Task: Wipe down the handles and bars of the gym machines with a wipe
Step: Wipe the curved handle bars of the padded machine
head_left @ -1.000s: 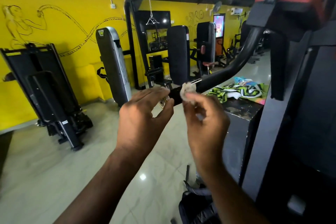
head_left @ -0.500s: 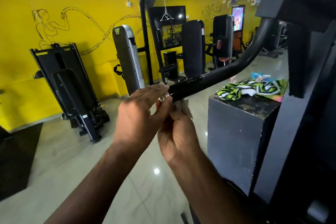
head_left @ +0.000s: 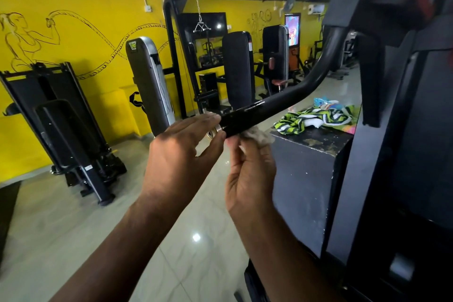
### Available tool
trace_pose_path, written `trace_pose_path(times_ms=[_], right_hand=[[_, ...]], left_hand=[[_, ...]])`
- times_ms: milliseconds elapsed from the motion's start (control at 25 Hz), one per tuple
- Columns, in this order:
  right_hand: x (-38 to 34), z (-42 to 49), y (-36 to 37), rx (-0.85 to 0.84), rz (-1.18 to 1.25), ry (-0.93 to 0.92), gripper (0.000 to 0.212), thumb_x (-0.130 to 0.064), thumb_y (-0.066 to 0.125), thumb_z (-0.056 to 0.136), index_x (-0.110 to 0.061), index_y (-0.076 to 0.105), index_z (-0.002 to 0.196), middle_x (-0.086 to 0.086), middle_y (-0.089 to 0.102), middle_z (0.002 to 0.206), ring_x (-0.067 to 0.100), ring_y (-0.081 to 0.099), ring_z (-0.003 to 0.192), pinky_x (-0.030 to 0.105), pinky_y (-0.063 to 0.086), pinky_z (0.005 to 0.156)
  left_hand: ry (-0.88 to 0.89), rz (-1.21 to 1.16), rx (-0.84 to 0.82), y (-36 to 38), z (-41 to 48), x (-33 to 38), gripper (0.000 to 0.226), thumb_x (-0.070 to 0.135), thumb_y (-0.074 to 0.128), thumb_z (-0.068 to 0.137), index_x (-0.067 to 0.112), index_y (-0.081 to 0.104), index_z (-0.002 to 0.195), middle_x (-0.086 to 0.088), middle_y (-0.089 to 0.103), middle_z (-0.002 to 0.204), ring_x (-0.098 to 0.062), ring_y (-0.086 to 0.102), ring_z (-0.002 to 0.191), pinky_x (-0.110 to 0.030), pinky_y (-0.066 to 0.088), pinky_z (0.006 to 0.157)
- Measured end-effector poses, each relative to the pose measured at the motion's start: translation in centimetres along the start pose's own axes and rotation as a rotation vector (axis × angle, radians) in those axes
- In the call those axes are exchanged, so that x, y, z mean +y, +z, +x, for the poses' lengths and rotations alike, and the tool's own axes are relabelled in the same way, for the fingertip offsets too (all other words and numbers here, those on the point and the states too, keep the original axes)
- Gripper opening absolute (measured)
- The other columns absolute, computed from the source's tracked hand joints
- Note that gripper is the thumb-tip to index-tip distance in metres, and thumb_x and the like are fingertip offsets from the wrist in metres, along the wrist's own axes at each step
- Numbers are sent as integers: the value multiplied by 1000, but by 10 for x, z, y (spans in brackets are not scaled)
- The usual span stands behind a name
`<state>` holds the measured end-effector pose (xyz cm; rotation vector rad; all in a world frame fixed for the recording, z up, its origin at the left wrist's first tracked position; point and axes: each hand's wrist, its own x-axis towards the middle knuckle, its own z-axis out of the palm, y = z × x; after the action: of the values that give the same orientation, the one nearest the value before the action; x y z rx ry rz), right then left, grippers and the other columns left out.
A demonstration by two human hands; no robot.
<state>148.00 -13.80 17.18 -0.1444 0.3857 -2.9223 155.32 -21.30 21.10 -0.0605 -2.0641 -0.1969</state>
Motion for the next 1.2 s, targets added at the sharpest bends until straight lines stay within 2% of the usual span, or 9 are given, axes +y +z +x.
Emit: trace_pose_path(times_ms=[120,280,440,560,640,840,960,1080,1200], right_hand=[[3,-2,-10,22,-344,-343,11,2,68,85,2,67,96,8,74,90,20,72,92,27,58,81],[-7,11,-34,-307,-1117,-1178,9,8,61,90,7,67,96,16,60,100,16,64,92,27,56,76],[-35,37,-30,-413,-1437,-1377,23,-7,54,96,0,71,111,19,62,104,28,62,94,29,54,76],[-55,39,-8,-552,-1582,-1309,25,-5,55,92,-3,73,108,16,61,112,29,59,102,30,52,86],[-68,43,16,-884,-1785,-1220,28,2,54,87,-4,70,108,11,63,113,26,58,106,30,50,90],[-108,64,77,-1251,-2134,-673,25,-2,51,96,-15,69,109,-7,66,100,-3,65,80,18,51,69],[-99,62,97,-1418,-2175,-581,25,-8,54,97,-24,69,110,-20,59,93,-16,55,71,7,40,63],[-96,68,114,-1391,-2398,-417,32,-10,53,97,-38,61,84,-18,63,85,0,61,74,20,44,66],[-91,64,116,-1428,-2224,-355,26,-11,57,96,-34,68,98,-7,72,87,15,69,74,39,55,71]], left_hand=[[-3,-11,3,2,-1,2,28,25,68,86,13,72,111,-2,72,113,-14,68,103,-19,52,72],[7,-6,9,2,-2,1,28,24,66,87,11,73,110,-5,72,111,-17,69,99,-20,52,70],[16,-8,23,3,-2,2,28,24,67,86,10,73,110,-5,72,112,-17,69,100,-24,55,75],[11,-21,43,4,-3,1,26,21,67,86,10,73,109,-5,72,111,-17,68,102,-24,54,76],[33,-22,40,4,-2,1,27,19,67,85,9,73,109,-6,72,111,-19,69,100,-28,56,79],[34,-33,42,6,1,2,25,19,67,85,9,74,107,-5,73,109,-17,69,95,-31,58,76],[51,-16,47,6,1,2,24,18,68,85,9,74,107,-3,73,108,-15,67,95,-24,53,79],[37,-11,38,6,2,2,25,19,68,85,10,74,108,-3,73,108,-16,68,98,-22,50,82],[43,-28,48,4,1,1,26,19,68,85,10,73,109,-2,73,108,-14,67,95,-24,53,75]])
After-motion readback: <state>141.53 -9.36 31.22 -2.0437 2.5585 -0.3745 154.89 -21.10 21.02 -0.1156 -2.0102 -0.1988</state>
